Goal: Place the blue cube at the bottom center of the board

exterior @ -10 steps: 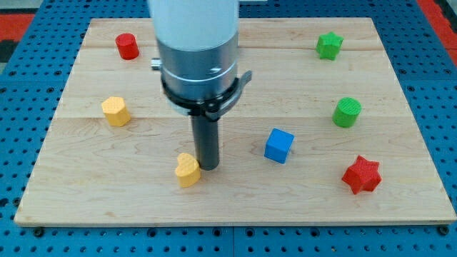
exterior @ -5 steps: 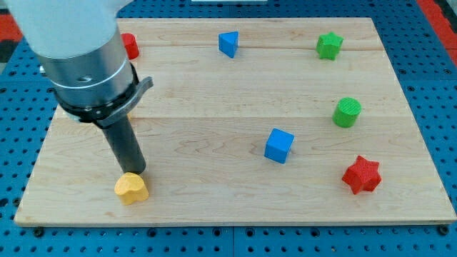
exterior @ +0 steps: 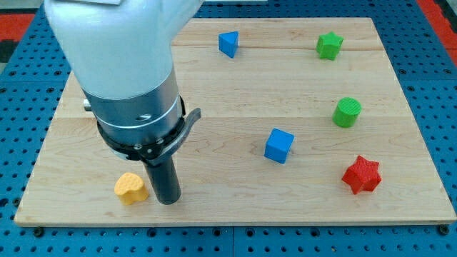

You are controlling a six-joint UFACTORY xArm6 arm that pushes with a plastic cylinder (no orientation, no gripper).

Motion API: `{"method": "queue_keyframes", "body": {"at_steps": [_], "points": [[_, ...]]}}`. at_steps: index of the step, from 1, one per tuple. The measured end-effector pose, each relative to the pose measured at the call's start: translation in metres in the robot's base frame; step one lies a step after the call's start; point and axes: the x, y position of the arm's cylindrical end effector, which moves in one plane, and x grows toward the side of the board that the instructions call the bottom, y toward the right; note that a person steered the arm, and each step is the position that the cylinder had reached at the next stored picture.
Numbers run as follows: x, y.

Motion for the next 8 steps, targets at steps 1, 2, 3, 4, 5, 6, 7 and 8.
{"method": "queue_keyframes", "body": {"at_steps": [1, 2, 3, 4, 5, 6, 7, 8], "points": [[0.0, -0.013], [0.0, -0.025], [0.0, -0.033], [0.0, -0.032], [-0.009, 0.01], [-0.021, 0.044], [-0.038, 0.062], [-0.073, 0.066]]}}
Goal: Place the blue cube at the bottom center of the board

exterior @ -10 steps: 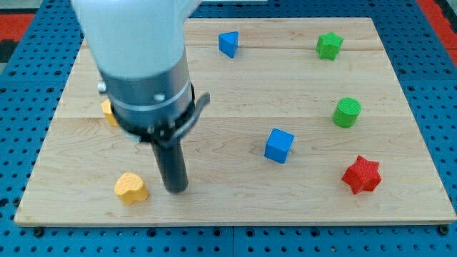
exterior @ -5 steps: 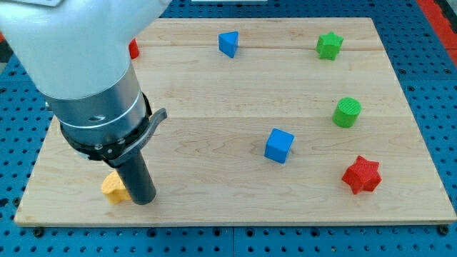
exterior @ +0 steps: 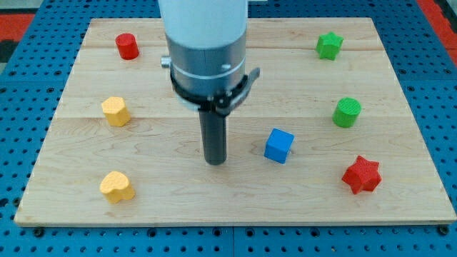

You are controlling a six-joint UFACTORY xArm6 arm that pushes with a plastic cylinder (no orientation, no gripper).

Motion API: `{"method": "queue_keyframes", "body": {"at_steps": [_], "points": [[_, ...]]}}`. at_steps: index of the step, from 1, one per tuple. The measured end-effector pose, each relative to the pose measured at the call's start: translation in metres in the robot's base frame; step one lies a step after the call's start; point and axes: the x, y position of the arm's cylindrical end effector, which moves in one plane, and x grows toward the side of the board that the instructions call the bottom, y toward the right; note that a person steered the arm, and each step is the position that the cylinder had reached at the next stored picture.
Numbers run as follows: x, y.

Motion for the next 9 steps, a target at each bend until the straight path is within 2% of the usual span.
{"method": "queue_keyframes", "body": {"at_steps": [2, 3, 4, 5, 7, 9], "points": [[-0.099, 0.013], [-0.117, 0.08], [-0.097, 0.145], [-0.08, 0.164], [-0.041, 0.151], [-0.031, 0.12]]}}
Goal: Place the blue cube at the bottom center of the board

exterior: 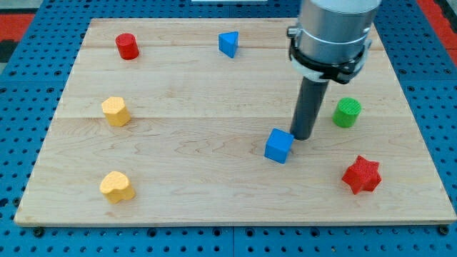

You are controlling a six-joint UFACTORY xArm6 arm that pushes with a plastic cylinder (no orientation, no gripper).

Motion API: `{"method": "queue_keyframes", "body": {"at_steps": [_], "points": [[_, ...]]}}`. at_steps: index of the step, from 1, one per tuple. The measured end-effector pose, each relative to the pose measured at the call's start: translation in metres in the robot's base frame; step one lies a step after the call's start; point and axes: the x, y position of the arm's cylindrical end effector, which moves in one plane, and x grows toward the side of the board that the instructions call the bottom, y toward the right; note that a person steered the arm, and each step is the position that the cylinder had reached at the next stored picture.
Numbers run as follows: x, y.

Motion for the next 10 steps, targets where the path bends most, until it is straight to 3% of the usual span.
{"method": "queue_keyframes", "body": {"at_steps": [4, 5, 6, 7, 10], "points": [[0.023, -0.056], [-0.011, -0.037], [-0.001, 0.023], [0.068, 0.022], [0.064, -0.024]]}}
